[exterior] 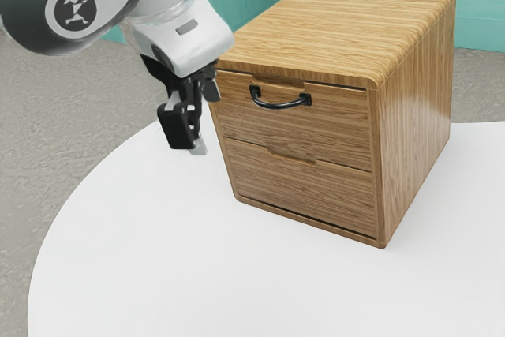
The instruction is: Pull the drawer handle with one arm to open the drawer
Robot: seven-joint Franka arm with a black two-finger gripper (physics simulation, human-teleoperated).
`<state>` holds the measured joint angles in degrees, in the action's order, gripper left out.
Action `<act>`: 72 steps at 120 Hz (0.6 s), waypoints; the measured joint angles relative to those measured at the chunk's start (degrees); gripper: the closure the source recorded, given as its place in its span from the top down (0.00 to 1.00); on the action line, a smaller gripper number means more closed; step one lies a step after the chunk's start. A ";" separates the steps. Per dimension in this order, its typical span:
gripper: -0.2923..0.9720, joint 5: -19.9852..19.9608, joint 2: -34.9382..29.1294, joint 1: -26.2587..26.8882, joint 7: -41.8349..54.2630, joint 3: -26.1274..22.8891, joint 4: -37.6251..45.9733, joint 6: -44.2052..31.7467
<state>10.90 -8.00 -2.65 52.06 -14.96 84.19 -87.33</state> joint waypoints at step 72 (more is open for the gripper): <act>0.77 -4.37 4.47 -3.49 22.63 0.28 3.32 -14.17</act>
<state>6.52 -3.53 -6.14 74.69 -14.68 87.51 -101.50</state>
